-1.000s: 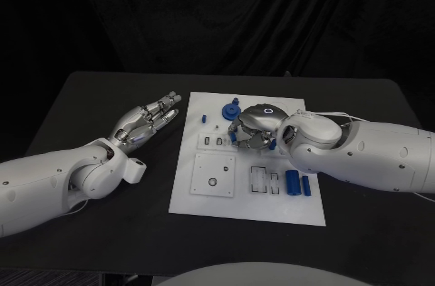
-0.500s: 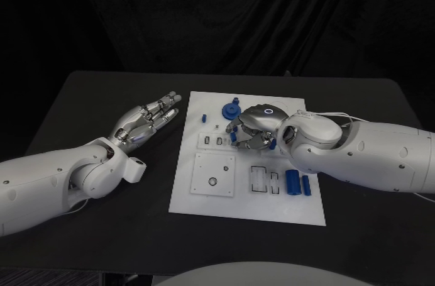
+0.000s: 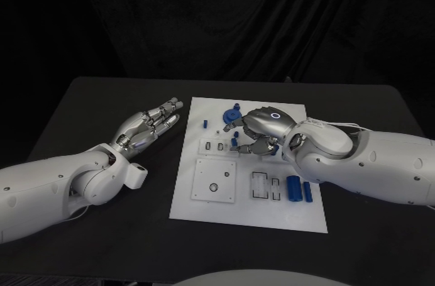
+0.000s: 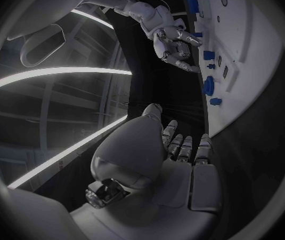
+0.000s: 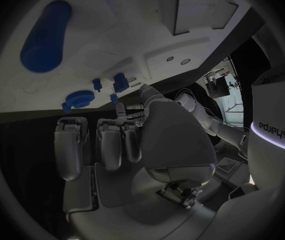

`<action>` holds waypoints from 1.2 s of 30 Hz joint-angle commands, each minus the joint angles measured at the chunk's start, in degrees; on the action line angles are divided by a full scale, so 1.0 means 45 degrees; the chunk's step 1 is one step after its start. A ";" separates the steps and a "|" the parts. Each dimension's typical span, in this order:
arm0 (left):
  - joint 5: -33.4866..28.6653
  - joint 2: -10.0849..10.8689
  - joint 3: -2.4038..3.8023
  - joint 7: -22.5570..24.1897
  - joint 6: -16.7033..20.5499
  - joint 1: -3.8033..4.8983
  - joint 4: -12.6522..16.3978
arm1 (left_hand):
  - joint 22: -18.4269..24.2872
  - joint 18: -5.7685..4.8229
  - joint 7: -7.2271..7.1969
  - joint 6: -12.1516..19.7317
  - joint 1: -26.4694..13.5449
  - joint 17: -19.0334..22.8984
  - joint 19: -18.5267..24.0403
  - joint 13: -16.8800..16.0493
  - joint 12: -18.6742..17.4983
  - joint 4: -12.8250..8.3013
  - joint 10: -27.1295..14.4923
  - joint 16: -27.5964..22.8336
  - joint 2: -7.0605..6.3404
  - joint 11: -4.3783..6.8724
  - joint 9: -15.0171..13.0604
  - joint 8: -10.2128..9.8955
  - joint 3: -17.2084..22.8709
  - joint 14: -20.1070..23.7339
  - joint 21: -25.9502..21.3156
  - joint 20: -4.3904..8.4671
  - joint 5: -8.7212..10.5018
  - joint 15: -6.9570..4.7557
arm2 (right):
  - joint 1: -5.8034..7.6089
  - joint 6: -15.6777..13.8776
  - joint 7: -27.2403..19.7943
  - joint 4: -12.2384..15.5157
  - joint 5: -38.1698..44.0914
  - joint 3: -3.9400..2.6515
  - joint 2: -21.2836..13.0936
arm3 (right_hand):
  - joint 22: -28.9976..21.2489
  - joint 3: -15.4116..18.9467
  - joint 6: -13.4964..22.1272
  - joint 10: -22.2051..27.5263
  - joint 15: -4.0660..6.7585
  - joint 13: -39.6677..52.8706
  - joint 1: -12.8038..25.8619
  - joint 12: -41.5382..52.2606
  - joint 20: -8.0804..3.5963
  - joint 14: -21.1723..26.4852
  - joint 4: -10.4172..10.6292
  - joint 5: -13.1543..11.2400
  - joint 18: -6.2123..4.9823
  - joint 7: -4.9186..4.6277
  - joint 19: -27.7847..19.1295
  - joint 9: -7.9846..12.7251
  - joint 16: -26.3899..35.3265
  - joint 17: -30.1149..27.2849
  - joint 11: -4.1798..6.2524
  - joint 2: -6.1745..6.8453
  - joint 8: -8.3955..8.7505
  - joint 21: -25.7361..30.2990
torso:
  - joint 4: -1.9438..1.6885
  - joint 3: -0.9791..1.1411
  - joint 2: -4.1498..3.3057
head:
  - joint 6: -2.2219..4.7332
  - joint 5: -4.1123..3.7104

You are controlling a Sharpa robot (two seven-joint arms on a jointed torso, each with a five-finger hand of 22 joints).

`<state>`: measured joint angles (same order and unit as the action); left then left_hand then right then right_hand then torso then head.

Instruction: Assemble the parts on the task board

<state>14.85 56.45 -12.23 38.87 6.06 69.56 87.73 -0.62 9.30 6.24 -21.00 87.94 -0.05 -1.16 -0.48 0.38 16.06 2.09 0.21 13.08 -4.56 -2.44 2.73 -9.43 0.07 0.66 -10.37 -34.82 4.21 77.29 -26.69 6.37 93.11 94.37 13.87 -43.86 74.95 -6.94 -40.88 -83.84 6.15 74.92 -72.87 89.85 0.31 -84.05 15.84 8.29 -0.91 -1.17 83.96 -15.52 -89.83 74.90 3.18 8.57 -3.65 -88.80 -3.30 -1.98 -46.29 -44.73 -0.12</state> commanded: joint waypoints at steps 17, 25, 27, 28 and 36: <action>0.2709 -0.0373 0.0014 0.0077 0.4546 0.0489 0.0174 | -0.1924 -0.0298 0.0917 -0.1417 -0.0948 -0.1387 -0.6362 -0.1528 0.1165 0.0138 0.7096 0.5880 -0.0837 -0.1663 -0.0125 0.0194 0.0380 -0.6350 0.4159 -0.1377 0.3194 0.1922 | 0.1244 -0.2926 -0.1215 0.0955 -0.2304 0.0025 -0.2238 | 0.3265 -0.0078 -0.0659 -0.1370 -0.0086 0.3351 -0.0132 0.0033 0.0077 -0.1322 0.0187 -0.0752 0.0141 -0.0252 0.1210 0.0160 -0.0037 0.3355 -0.0110 -0.0032 -0.0341 -0.0059 | 0.0063 0.0205 0.0407 | 0.0583 0.0321; 0.0747 -0.1101 0.0014 0.0257 0.3591 0.0882 -0.1063 | -0.2015 -0.0024 0.0902 -0.3279 -0.1666 -0.1953 -0.7829 -0.3320 0.1572 -0.0426 0.9025 0.8423 -0.0123 -0.1790 -0.0307 0.0542 -0.0441 -0.7518 0.4732 -0.1271 0.1866 0.1547 | 0.1277 -0.2941 -0.1156 0.0385 -0.2593 0.0062 -0.2311 | 0.3268 -0.0173 -0.0753 -0.1370 -0.0146 0.3351 -0.0249 0.0033 0.0130 -0.1322 0.0157 -0.0628 0.0144 -0.0323 0.1215 0.0211 -0.0037 0.3355 -0.0174 -0.0181 -0.0358 -0.0067 | 0.0145 0.0321 0.0622 | 0.0844 0.0617; 0.0893 -0.1241 0.0014 0.0051 0.3749 0.0908 -0.1225 | -0.2078 0.0034 0.0935 -0.3549 -0.1465 -0.2132 -0.8096 -0.3611 0.1806 -0.0350 0.9366 0.8860 -0.0201 -0.1800 -0.0328 0.0617 -0.0421 -0.7784 0.4879 -0.1254 0.1817 0.1468 | 0.1274 -0.2938 -0.1159 0.0255 -0.2669 0.0064 -0.2277 | 0.3264 -0.0203 -0.0783 -0.1370 -0.0164 0.3351 -0.0295 0.0033 0.0149 -0.1322 0.0148 -0.0547 0.0141 -0.0342 0.1208 0.0231 -0.0037 0.3355 -0.0193 -0.0228 -0.0361 -0.0056 | 0.0172 0.0340 0.0666 | 0.0965 0.0678; 0.1139 -0.1320 0.0014 -0.0118 0.3859 0.0919 -0.1302 | -0.2274 0.0122 0.0892 -0.3947 -0.0903 -0.2681 -0.8727 -0.4147 0.2680 -0.0285 0.9958 1.0040 -0.0421 -0.1744 -0.0341 0.0717 -0.0318 -0.8338 0.5301 -0.1220 0.1758 0.1294 | 0.1272 -0.2927 -0.1157 0.0184 -0.2702 0.0065 -0.2259 | 0.3264 -0.0203 -0.0783 -0.1370 -0.0164 0.3351 -0.0295 0.0033 0.0149 -0.1322 0.0148 -0.0547 0.0141 -0.0342 0.1208 0.0231 -0.0037 0.3355 -0.0193 -0.0228 -0.0361 -0.0056 | 0.0174 0.0348 0.0677 | 0.1023 0.0679; 0.6691 -0.2287 0.0015 -0.2877 0.4863 0.1004 -0.2001 | -0.6070 0.0154 0.0969 -0.5864 -0.0167 -1.1865 -1.0766 -0.9984 1.1563 0.0143 0.9717 1.8600 -0.1024 -0.0340 -0.0488 0.1240 0.0594 -1.3412 1.0932 0.0142 0.2838 -0.0036 | 0.1182 -0.2456 -0.0935 -0.0452 -0.2830 0.0069 -0.2108 | 0.3266 -0.0320 -0.1545 -0.1370 -0.0307 0.3351 -0.0429 0.0033 0.0284 -0.1322 0.0096 -0.0022 0.0142 -0.0547 0.1211 0.0239 -0.0037 0.3355 -0.0364 -0.0604 -0.0660 -0.0062 | 0.0300 0.0621 0.1225 | 0.0828 0.0835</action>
<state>30.42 46.76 -12.25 33.25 25.14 73.79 79.13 -25.21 9.79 10.79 -46.06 87.22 -45.92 -49.60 -42.73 48.70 16.73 45.66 80.41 9.27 -6.78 -4.37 7.98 -7.46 -54.85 46.23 -10.40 -22.25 4.38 82.80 -38.18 1.43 91.47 82.60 14.23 -53.40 74.93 -8.07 -47.35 -84.02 5.15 74.91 -74.85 89.85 1.14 -84.00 16.28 7.96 -0.90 -3.51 83.95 -14.36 -89.83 74.91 1.93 6.32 -6.41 -88.79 -2.28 0.08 -42.07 -40.70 3.32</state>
